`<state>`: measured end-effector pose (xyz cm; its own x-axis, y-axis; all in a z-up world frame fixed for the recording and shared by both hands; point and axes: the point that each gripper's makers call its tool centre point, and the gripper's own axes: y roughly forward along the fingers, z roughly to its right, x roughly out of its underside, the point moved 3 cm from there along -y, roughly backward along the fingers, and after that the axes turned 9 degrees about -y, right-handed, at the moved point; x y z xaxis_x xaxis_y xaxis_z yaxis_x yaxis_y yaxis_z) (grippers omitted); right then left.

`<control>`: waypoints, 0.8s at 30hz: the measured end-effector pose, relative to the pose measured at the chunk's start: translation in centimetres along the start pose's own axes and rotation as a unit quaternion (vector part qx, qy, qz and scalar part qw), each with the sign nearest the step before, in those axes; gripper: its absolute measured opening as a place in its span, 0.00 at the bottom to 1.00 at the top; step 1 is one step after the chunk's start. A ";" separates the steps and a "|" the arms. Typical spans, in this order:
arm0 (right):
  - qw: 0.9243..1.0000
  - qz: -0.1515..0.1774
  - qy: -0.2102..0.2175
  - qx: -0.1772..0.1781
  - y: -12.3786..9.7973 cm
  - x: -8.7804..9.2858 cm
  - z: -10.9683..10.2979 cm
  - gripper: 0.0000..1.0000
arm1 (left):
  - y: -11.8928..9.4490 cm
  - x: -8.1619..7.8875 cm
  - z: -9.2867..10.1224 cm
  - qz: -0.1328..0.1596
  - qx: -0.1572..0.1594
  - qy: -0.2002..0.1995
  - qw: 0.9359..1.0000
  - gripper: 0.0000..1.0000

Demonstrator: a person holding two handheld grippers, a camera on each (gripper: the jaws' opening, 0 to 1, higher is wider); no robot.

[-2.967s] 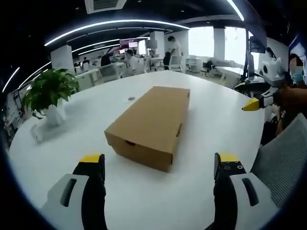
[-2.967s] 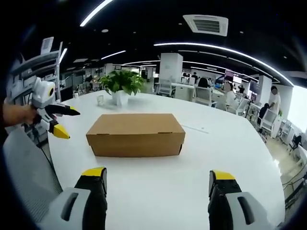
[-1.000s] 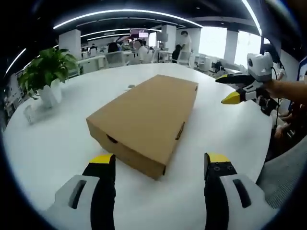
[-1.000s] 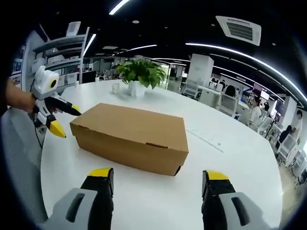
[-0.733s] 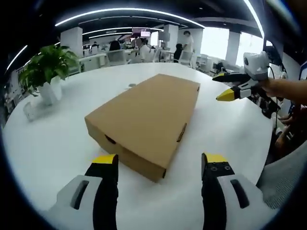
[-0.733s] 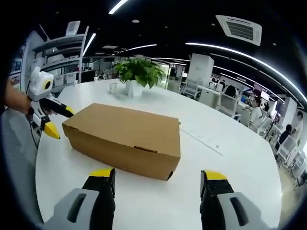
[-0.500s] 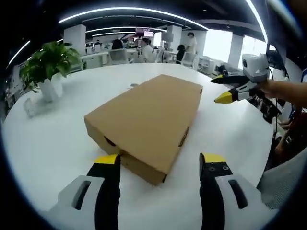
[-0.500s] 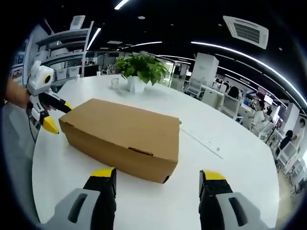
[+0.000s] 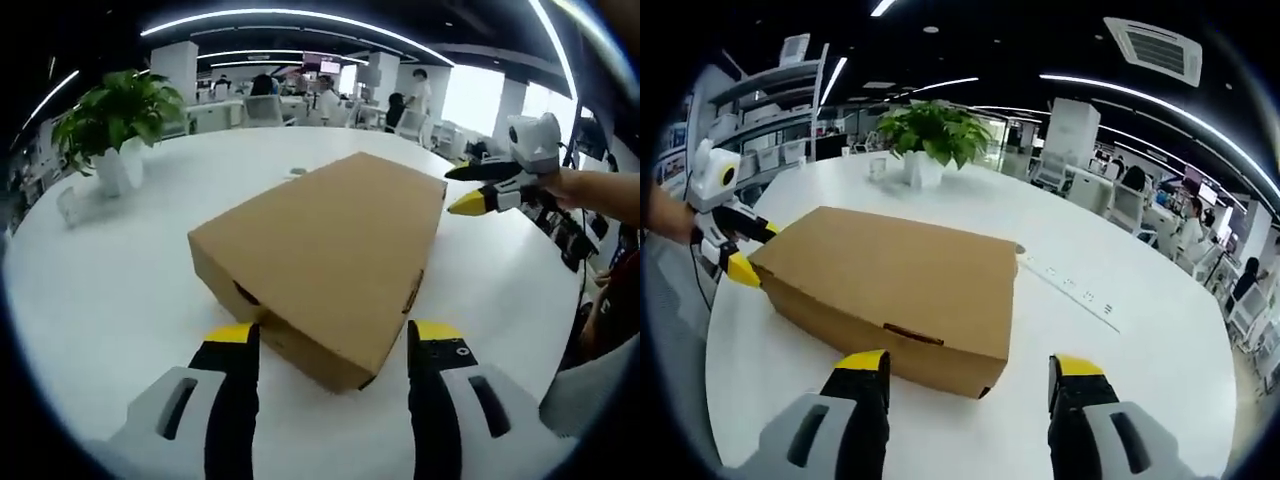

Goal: Operate the shoe box by opening the lid, removing the specified soft item, and placing it in the target area until the item is outside and the box remains undamaged.

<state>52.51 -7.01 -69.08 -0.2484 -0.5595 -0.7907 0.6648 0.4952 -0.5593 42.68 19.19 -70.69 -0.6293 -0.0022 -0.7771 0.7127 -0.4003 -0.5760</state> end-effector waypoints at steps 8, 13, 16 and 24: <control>1.000 0.002 -0.001 -0.018 0.3 -0.2 0.0 0.60 | 0.2 0.1 0.0 0.000 -0.003 -0.001 1.000 0.59; 0.999 0.007 -0.014 -0.038 0.4 -0.5 -0.7 0.51 | 0.2 0.1 -0.1 0.005 -0.003 -0.004 1.000 0.59; 0.998 0.011 -0.008 -0.056 0.4 -0.6 -1.4 0.45 | 0.2 0.1 -0.1 0.004 -0.001 -0.004 1.000 0.59; 0.999 0.017 -0.004 -0.045 0.3 -0.5 -1.7 0.45 | 0.2 0.1 0.0 0.003 0.001 -0.002 1.000 0.58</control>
<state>51.67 -5.42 -69.24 -0.2218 -0.5464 -0.8076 0.6062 0.5715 -0.5532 42.72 19.14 -70.89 -0.6254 -0.0080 -0.7802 0.7167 -0.4012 -0.5704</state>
